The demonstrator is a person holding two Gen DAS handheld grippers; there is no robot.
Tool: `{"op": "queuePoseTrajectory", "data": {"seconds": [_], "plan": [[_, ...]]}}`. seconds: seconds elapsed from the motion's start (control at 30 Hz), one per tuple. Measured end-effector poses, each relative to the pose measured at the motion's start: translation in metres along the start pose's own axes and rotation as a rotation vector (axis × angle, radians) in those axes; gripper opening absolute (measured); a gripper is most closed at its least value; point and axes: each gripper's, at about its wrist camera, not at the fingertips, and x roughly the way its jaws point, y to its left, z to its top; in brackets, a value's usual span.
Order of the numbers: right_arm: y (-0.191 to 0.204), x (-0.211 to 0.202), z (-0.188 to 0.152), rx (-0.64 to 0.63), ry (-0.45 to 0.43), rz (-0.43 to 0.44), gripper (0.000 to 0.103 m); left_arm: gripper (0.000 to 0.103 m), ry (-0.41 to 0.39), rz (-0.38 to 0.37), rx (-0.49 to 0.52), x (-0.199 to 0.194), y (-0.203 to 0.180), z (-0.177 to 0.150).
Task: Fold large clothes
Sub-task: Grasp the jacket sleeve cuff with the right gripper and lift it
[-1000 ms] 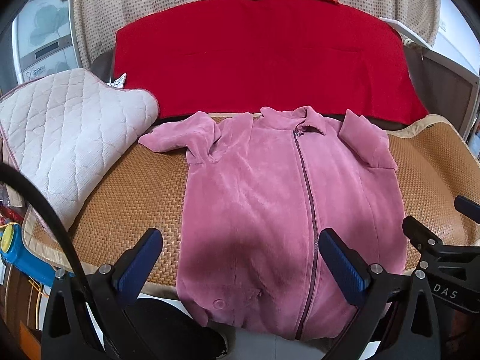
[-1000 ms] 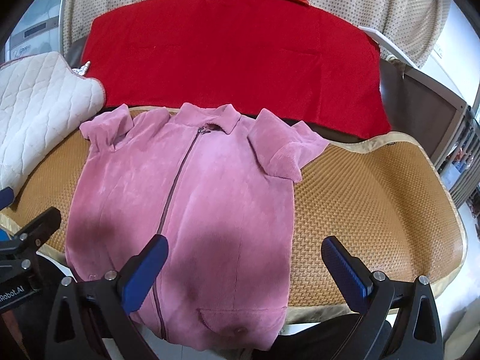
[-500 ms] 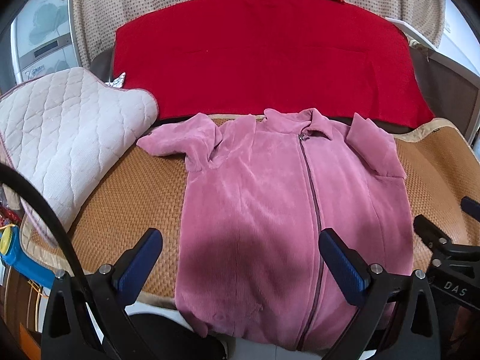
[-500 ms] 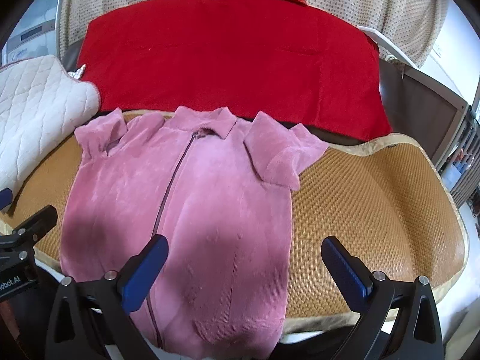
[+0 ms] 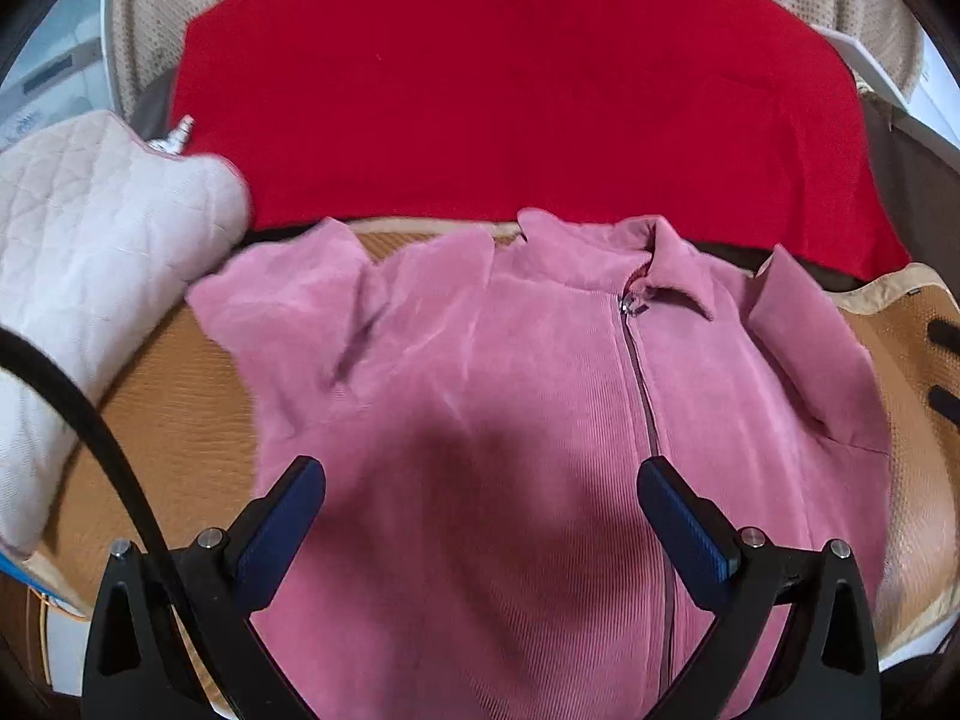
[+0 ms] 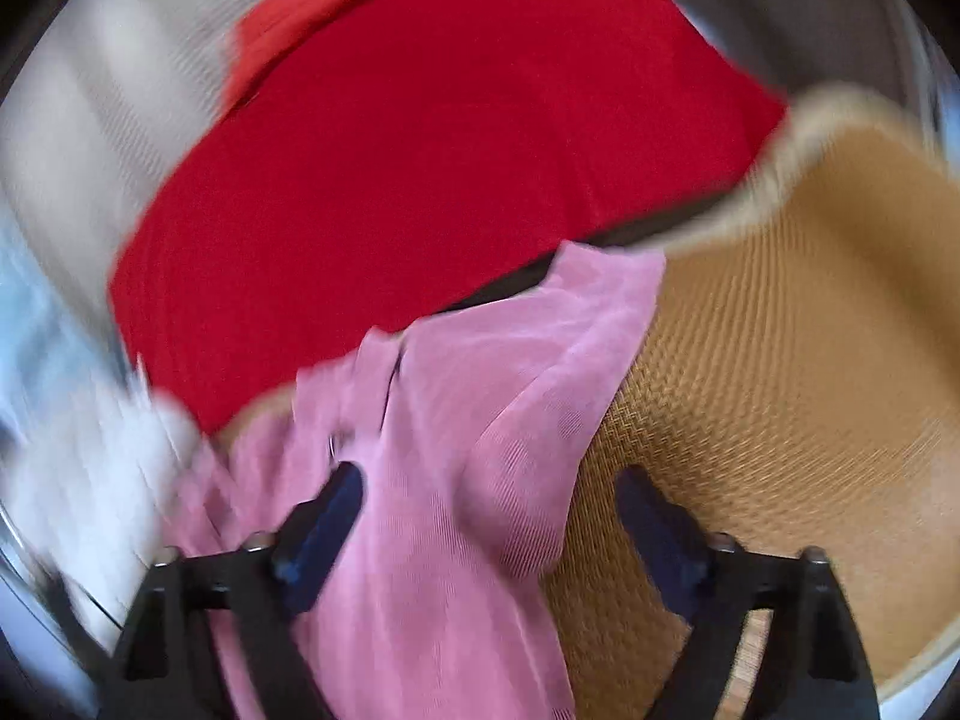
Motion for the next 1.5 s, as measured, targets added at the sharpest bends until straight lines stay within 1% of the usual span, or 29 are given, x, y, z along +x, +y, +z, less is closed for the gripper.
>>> {"op": "queuePoseTrajectory", "data": {"seconds": [0.07,0.2,0.27,0.33,0.43,0.5,0.53,0.6,0.73,0.8,0.83,0.87,0.93,0.97,1.03,1.1,1.17,1.2,1.27,1.33,1.4,1.5], "plan": [[-0.031,0.021,0.015,0.148,0.024,0.082,0.082,0.103,0.022,-0.012,-0.011,0.016,-0.002,0.001],[-0.056,0.056,0.031,0.267,0.057,0.122,0.08,0.103,0.054,-0.031,-0.004,0.037,-0.004,-0.006],[-0.066,0.074,0.035,0.325,0.084,0.144,0.077,0.103,0.073,-0.032,0.004,0.045,-0.005,-0.008],[-0.077,0.089,0.038,0.382,0.097,0.16,0.077,0.103,0.102,-0.049,0.006,0.054,-0.006,-0.009],[-0.083,0.102,0.048,0.399,0.101,0.142,0.077,0.103,0.172,-0.054,0.008,0.069,-0.009,-0.014],[-0.086,0.11,0.052,0.411,0.101,0.14,0.077,0.103,0.153,-0.061,-0.047,0.068,-0.004,-0.017],[-0.087,0.114,0.053,0.419,0.106,0.131,0.077,0.103,0.152,-0.059,-0.051,0.069,-0.004,-0.017],[-0.093,0.124,0.059,0.43,0.121,0.108,0.077,0.103,0.154,-0.056,-0.044,0.069,-0.004,-0.019],[-0.094,0.141,0.067,0.425,0.116,0.122,0.072,0.103,0.162,-0.055,-0.032,0.069,-0.006,-0.018],[-0.092,0.152,0.07,0.423,0.126,0.139,0.064,0.103,0.166,-0.057,-0.032,0.071,-0.007,-0.018],[-0.093,0.16,0.071,0.425,0.135,0.147,0.053,0.103,0.169,-0.061,-0.03,0.072,-0.007,-0.016],[-0.093,0.164,0.071,0.425,0.144,0.151,0.038,0.103,0.173,-0.065,-0.027,0.075,-0.006,-0.013],[-0.095,0.174,0.07,0.421,0.152,0.143,0.024,0.103,0.181,-0.075,-0.02,0.077,-0.005,-0.01],[-0.095,0.176,0.07,0.423,0.147,0.144,0.019,0.103,0.186,-0.081,-0.018,0.077,-0.004,-0.008],[-0.091,0.167,0.07,0.416,0.117,0.161,0.013,0.103,0.19,-0.091,-0.018,0.076,-0.003,-0.005],[-0.077,0.15,0.074,0.366,0.054,0.223,0.011,0.103,0.176,-0.095,-0.033,0.073,0.0,-0.003],[-0.055,0.133,0.077,0.284,0.011,0.282,0.011,0.103,0.139,-0.09,-0.053,0.065,0.005,0.001],[-0.04,0.123,0.076,0.231,-0.006,0.326,0.011,0.103,0.115,-0.081,-0.061,0.06,0.007,0.003],[-0.014,0.111,0.069,0.159,-0.007,0.391,0.011,0.103,0.059,-0.054,-0.08,0.05,0.014,0.008],[0.01,0.106,0.057,0.096,0.022,0.438,0.011,0.103,-0.005,-0.011,-0.104,0.038,0.024,0.012],[0.031,0.111,0.039,0.057,0.083,0.481,0.011,0.103,-0.067,0.046,-0.121,0.027,0.035,0.015],[0.058,0.134,-0.002,0.033,0.219,0.5,0.011,0.103,-0.123,0.106,-0.137,0.016,0.049,0.016]]}}
